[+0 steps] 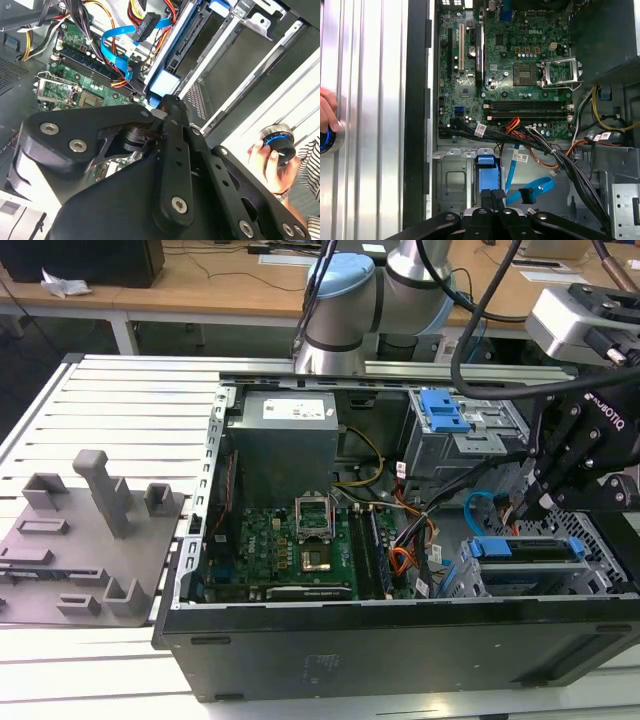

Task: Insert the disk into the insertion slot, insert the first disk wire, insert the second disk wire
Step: 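Insert the disk into the insertion slot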

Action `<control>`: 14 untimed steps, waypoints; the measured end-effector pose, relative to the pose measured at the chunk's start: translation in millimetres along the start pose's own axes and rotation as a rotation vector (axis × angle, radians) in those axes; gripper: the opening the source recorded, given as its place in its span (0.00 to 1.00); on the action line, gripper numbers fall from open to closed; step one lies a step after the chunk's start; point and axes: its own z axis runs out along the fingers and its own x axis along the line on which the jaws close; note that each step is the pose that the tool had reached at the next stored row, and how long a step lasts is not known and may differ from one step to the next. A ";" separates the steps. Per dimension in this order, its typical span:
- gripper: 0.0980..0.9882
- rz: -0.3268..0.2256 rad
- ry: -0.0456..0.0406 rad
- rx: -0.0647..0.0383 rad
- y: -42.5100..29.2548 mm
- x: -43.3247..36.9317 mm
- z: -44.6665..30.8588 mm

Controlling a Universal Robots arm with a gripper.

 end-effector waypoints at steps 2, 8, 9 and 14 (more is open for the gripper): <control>0.01 0.000 0.0002 0.000 -1.5 0.0 -0.1; 0.01 0.000 0.0002 -0.001 -15.0 -0.3 4.6; 0.01 0.000 0.0001 -0.001 -17.0 -0.4 6.0; 0.01 0.000 0.0003 -0.001 -19.0 -0.4 12.1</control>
